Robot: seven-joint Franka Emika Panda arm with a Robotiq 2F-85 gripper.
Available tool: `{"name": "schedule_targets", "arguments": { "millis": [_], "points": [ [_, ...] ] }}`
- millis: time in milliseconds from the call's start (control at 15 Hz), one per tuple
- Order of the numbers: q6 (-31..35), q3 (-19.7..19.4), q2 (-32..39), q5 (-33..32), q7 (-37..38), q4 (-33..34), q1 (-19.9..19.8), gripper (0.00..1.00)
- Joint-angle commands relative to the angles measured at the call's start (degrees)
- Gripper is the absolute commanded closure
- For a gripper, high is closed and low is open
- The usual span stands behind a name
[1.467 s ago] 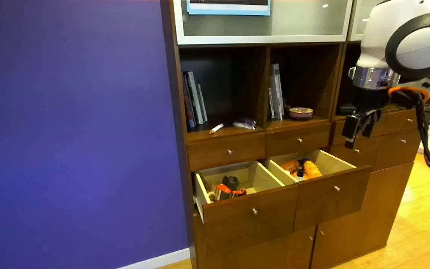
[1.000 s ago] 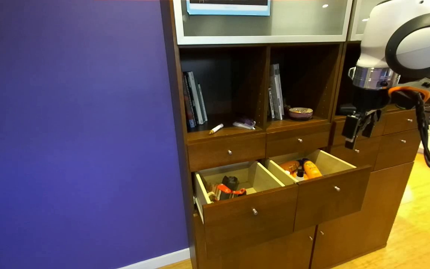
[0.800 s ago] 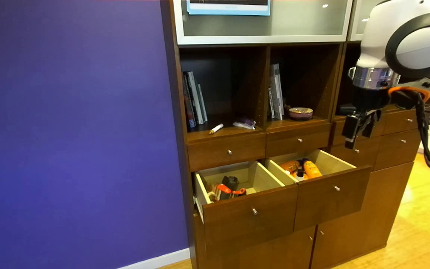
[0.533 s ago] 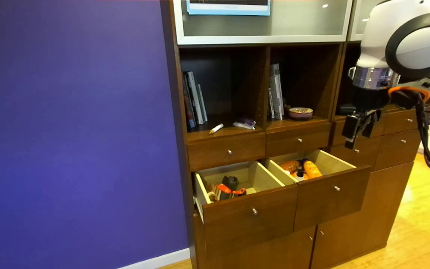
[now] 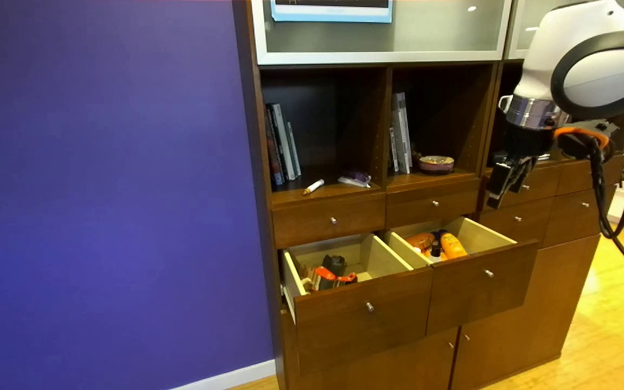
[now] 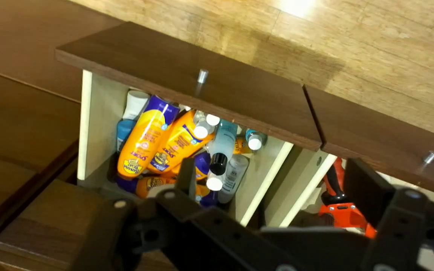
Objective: Remove the white bottle from the second open drawer from the left and put it in the second shelf from the left
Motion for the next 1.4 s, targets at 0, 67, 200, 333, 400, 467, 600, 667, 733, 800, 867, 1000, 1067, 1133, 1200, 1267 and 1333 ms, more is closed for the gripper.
{"name": "schedule_targets", "arguments": {
  "millis": [0, 67, 200, 333, 400, 467, 600, 667, 733, 800, 867, 1000, 1067, 1133, 1200, 1267, 1333],
  "points": [
    [6.68, -4.28, 3.71, 2.63, -9.43, 0.26, 2.06, 0.00],
    [9.10, -5.18, 4.60, 3.51, -12.37, -0.25, 2.49, 0.00],
    [12.12, -6.83, 6.54, 6.08, -18.09, -0.77, 3.40, 0.00],
    [14.09, -8.12, 8.12, 8.74, -23.43, -1.33, 4.07, 0.00],
    [15.03, -8.69, 8.93, 10.01, -26.15, -1.75, 4.26, 0.00],
    [15.91, -9.24, 9.66, 11.38, -28.80, -2.06, 4.39, 0.00],
    [18.80, -10.59, 10.96, 14.86, -34.21, -3.15, 4.42, 0.00],
    [19.95, -11.14, 11.48, 16.78, -36.95, -3.71, 4.39, 0.00],
    [21.20, -11.68, 12.11, 18.79, -40.03, -4.44, 4.26, 0.00],
    [21.73, -12.23, 12.72, 21.27, -43.30, -4.75, 4.27, 0.00],
    [23.65, -12.62, 13.52, 23.38, -46.45, -5.33, 4.15, 0.00],
    [26.99, -13.17, 15.14, 28.17, -51.85, -5.55, 3.95, 0.00],
    [23.90, -11.61, 14.13, 23.77, -46.69, -4.98, 2.67, 0.00],
    [24.33, -11.66, 14.68, 24.30, -47.60, -5.04, 2.43, 0.00],
    [24.33, -11.60, 14.89, 24.27, -47.56, -5.00, 2.32, 0.00],
    [24.33, -11.52, 14.92, 24.27, -47.50, -4.93, 2.33, 0.00],
    [24.33, -11.42, 14.86, 24.26, -47.43, -4.87, 2.37, 0.00]
  ]
}}
